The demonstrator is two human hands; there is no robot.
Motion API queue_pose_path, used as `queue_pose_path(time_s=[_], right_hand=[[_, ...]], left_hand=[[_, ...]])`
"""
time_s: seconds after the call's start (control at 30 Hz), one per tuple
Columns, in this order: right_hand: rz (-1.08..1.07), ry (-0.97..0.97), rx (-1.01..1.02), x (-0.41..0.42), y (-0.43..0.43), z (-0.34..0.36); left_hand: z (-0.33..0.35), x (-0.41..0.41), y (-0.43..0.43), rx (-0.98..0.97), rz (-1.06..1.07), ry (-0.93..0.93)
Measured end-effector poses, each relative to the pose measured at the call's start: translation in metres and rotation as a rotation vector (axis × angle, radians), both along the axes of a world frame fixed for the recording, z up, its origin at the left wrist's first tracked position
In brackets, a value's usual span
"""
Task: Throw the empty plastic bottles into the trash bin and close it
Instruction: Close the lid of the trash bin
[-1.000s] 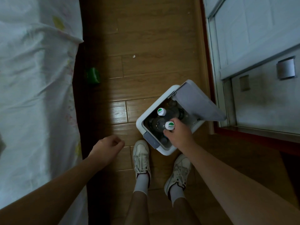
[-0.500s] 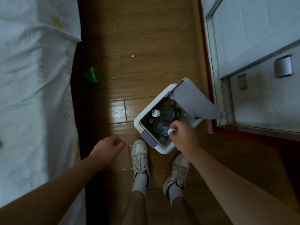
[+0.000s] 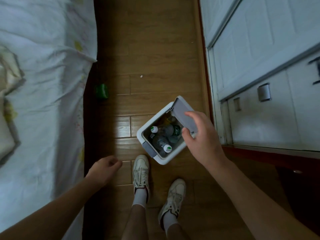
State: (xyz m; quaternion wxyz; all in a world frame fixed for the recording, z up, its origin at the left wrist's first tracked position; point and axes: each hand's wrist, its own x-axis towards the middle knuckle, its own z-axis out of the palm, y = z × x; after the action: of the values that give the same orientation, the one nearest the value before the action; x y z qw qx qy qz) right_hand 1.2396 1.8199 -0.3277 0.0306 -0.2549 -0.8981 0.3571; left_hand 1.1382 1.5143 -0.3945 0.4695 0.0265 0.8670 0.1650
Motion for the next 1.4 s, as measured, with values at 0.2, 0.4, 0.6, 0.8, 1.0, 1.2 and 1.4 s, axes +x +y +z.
queue_pose_path(time_s=[0.2,0.4,0.6,0.8,1.0,1.2,1.4], right_hand=[[0.005,-0.205,0.125,0.012,0.018,0.013],[0.013,-0.256,0.015,0.016,-0.009,-0.013],[0.152,-0.320,0.053,0.028,-0.079,-0.075],[0.329,-0.453,0.250,0.035,-0.109,-0.130],[0.370,-0.480,0.371,0.039,-0.107,-0.153],[0.350,-0.451,0.386,0.033,-0.099,-0.155],[0.249,-0.527,0.381,0.018,-0.072,-0.152]], left_hand=[[0.038,0.028,-0.006,0.028,0.020,0.022],[0.034,0.040,-0.018,0.049,0.022,0.015],[-0.001,0.043,-0.045,0.049,-0.005,-0.010],[-0.026,0.030,-0.065,0.060,-0.039,-0.008],[-0.043,0.016,-0.074,0.067,-0.014,0.004],[-0.050,0.020,-0.056,0.077,-0.008,0.005],[-0.052,0.024,-0.036,0.068,-0.020,0.015]])
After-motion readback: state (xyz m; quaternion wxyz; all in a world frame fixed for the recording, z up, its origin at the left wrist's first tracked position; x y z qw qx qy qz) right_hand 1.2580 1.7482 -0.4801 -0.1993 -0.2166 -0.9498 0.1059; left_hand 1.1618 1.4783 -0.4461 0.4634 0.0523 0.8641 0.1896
